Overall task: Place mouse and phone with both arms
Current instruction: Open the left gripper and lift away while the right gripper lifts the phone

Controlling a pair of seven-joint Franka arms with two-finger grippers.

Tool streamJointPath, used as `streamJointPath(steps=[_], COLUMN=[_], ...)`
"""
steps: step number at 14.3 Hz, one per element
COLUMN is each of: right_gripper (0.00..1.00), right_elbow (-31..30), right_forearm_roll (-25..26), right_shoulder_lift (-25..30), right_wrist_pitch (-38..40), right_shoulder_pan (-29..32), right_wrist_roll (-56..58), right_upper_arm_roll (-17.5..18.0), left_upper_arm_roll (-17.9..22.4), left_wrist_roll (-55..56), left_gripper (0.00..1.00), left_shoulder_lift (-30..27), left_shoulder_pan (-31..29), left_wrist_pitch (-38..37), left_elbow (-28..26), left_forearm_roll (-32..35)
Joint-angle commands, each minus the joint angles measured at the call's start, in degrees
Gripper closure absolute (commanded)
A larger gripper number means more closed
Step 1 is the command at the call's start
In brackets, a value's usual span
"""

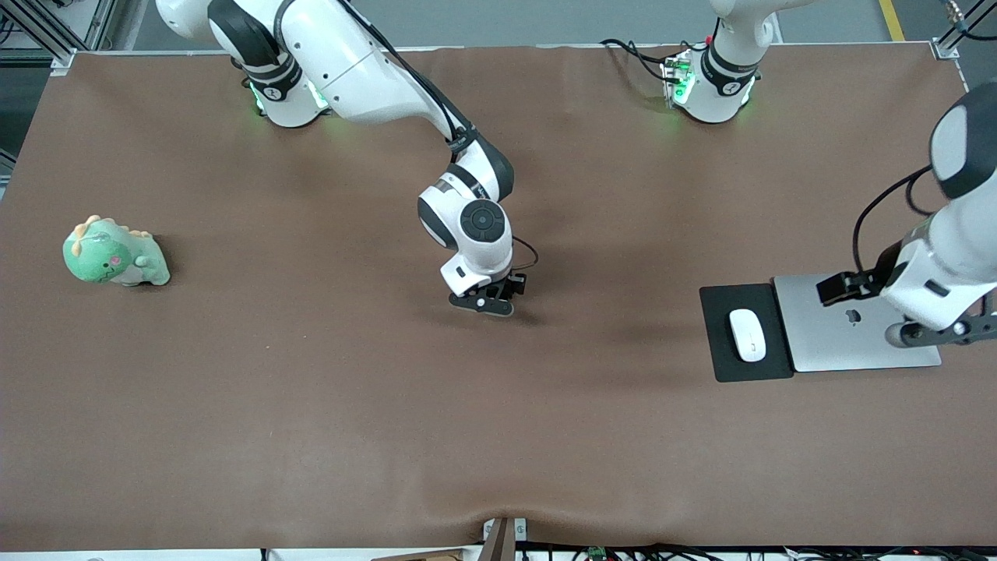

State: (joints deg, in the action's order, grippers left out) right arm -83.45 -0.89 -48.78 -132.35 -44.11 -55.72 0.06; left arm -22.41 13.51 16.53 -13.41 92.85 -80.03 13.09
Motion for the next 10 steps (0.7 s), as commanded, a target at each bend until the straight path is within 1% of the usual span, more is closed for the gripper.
streamJointPath(steps=[1, 3, 7, 8, 10], right_gripper=[1.00, 1.00, 1.00, 1.00, 1.00], right_elbow=[-0.4, -0.4, -0.7, -1.9, -6.6], right_forearm_roll=[0.7, 0.5, 0.1, 0.1, 0.1], right_shoulder_lift=[4.6, 8.9, 16.6, 18.5, 23.2], right_wrist_pitch=[5.5, 10.0, 18.4, 19.0, 19.0], right_shoulder_pan=[1.5, 4.2, 10.4, 12.1, 16.0], right_wrist_roll=[-1.0, -0.3, 5.6, 6.7, 12.6], right_upper_arm_roll=[-0.3, -0.2, -0.1, -0.1, -0.1], left_upper_arm_roll=[-0.4, -0.3, -0.2, -0.2, 0.3], left_wrist_roll=[-0.5, -1.3, -1.7, -1.7, -1.7], left_gripper=[0.00, 0.00, 0.00, 0.00, 0.00], left_shoulder_lift=[-5.5, -8.6, -12.7, -12.9, -13.7], left_shoulder_pan=[-0.5, -0.5, -0.6, -0.6, -0.3], left_wrist_pitch=[-3.6, -5.7, -8.3, -8.5, -8.5], left_elbow=[-0.1, -0.2, -0.3, -0.3, -0.5], left_forearm_roll=[-1.1, -1.2, -3.1, -3.2, -5.0])
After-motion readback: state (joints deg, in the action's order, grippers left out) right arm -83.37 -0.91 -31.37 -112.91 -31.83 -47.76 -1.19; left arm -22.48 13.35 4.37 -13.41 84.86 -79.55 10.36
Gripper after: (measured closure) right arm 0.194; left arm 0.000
